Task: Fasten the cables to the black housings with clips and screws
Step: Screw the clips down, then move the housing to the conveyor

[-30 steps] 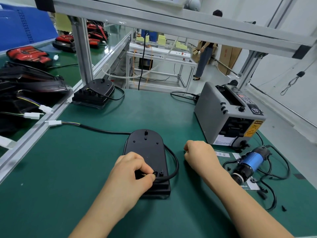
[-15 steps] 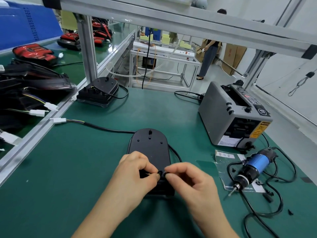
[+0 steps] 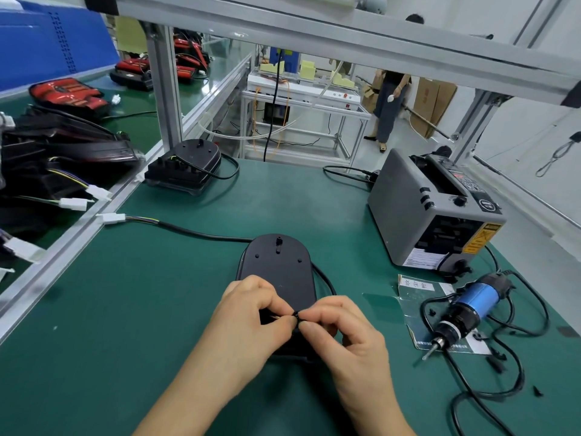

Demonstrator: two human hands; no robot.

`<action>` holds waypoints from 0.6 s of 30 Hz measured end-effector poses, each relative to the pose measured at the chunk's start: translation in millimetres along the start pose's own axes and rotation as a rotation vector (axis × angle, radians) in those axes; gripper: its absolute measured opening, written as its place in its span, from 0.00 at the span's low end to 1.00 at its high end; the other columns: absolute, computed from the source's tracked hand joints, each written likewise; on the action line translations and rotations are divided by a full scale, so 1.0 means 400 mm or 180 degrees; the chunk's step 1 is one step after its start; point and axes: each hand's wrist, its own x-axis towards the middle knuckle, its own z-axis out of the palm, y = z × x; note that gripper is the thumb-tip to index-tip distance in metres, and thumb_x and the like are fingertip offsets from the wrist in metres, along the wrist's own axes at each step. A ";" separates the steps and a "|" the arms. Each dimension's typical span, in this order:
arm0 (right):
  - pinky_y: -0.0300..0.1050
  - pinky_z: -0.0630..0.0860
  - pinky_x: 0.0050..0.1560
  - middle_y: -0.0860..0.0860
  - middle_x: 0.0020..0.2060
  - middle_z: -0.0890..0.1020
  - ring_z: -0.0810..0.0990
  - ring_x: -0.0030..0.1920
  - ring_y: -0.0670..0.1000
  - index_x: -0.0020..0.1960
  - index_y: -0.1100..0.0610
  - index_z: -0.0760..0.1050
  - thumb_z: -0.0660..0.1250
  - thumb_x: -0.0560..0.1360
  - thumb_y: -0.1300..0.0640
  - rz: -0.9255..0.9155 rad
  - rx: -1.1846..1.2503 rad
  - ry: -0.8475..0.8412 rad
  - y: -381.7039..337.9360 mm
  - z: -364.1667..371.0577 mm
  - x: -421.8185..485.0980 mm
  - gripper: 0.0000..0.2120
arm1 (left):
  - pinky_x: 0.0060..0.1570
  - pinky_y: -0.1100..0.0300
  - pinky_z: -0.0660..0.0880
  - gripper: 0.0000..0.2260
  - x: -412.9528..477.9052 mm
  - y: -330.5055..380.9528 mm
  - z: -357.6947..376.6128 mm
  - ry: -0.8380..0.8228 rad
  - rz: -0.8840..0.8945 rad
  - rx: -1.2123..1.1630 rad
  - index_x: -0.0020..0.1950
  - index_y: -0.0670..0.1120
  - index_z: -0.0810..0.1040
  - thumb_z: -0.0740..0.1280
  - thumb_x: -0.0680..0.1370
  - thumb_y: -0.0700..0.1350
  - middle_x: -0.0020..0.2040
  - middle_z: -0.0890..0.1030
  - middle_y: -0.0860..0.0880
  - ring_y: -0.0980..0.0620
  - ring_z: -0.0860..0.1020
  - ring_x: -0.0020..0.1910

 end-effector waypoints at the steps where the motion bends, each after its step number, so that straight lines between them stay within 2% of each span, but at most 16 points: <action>1: 0.31 0.69 0.43 0.45 0.40 0.79 0.76 0.41 0.46 0.42 0.46 0.82 0.69 0.66 0.49 0.0017 -0.0044 -0.0035 -0.001 0.001 0.000 0.05 | 0.45 0.79 0.61 0.09 0.001 0.000 0.000 0.0008 0.0009 0.0009 0.32 0.55 0.79 0.72 0.70 0.43 0.45 0.72 0.67 0.68 0.67 0.52; 5: 0.31 0.68 0.44 0.45 0.40 0.79 0.76 0.43 0.47 0.41 0.46 0.82 0.70 0.65 0.48 0.0186 -0.0048 -0.0006 0.001 0.004 0.003 0.06 | 0.44 0.79 0.61 0.09 -0.001 0.000 -0.001 -0.0016 0.0026 0.0029 0.32 0.55 0.79 0.72 0.70 0.43 0.45 0.72 0.67 0.67 0.67 0.53; 8: 0.30 0.67 0.42 0.46 0.39 0.79 0.75 0.42 0.47 0.40 0.48 0.82 0.73 0.65 0.55 0.0292 -0.0064 0.0016 -0.001 0.006 0.006 0.05 | 0.44 0.78 0.61 0.09 -0.001 -0.001 -0.002 -0.0008 0.0021 0.0035 0.32 0.55 0.79 0.72 0.70 0.44 0.45 0.72 0.67 0.67 0.67 0.53; 11: 0.29 0.67 0.41 0.45 0.37 0.79 0.75 0.40 0.45 0.39 0.47 0.81 0.72 0.64 0.55 0.0410 -0.0149 -0.0065 -0.008 0.001 0.012 0.05 | 0.44 0.78 0.61 0.09 0.000 -0.002 0.000 -0.0001 0.0020 0.0030 0.32 0.55 0.79 0.72 0.70 0.44 0.45 0.72 0.67 0.66 0.67 0.53; 18: 0.29 0.68 0.39 0.45 0.37 0.80 0.74 0.36 0.39 0.38 0.49 0.80 0.77 0.65 0.61 0.1091 -0.0347 -0.0346 -0.031 -0.023 0.039 0.09 | 0.44 0.78 0.61 0.09 -0.005 -0.009 0.001 0.0039 0.0035 -0.0013 0.32 0.56 0.78 0.73 0.70 0.44 0.45 0.72 0.66 0.66 0.68 0.53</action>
